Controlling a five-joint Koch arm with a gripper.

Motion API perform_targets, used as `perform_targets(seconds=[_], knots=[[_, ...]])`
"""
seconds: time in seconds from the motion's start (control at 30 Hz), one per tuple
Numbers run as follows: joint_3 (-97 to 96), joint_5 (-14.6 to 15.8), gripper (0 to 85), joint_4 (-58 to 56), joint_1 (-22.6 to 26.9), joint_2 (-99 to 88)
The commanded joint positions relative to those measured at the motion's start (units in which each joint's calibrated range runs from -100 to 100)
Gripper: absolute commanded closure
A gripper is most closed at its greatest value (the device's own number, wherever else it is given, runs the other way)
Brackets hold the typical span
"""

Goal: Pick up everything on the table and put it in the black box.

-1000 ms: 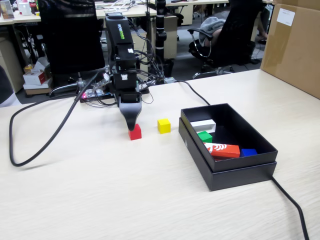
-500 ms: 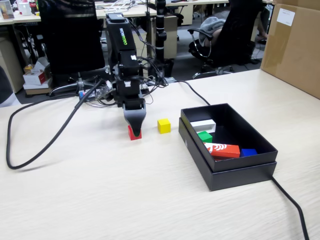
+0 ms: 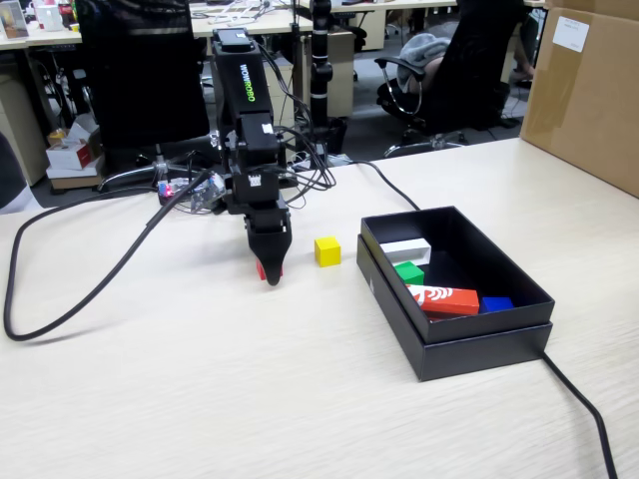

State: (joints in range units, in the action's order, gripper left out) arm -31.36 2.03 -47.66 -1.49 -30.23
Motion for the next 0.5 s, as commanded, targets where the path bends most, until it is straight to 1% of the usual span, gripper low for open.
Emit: perform_targets(seconds=[0.0, 0.03, 0.07, 0.13, 0.3, 0.33, 0.4, 0.43, 0.47], knots=[[2.62, -0.24, 51.7, 0.18, -0.10, 0.11], [2.80, -0.20, 55.6, 0.18, -0.20, 0.11], [2.89, -0.15, 57.6, 0.18, -0.24, 0.11], [2.89, -0.05, 59.7, 0.18, -0.29, 0.11], [2.89, -0.10, 60.0, -0.94, -0.29, -1.50], [2.89, -0.05, 61.6, -1.54, -0.29, -2.19], [3.16, 0.05, 77.5, -1.63, -0.29, -5.40], [3.70, 0.20, 83.0, -1.63, -0.29, -6.20], [3.98, 0.24, 83.3, -1.63, -0.29, -6.55]])
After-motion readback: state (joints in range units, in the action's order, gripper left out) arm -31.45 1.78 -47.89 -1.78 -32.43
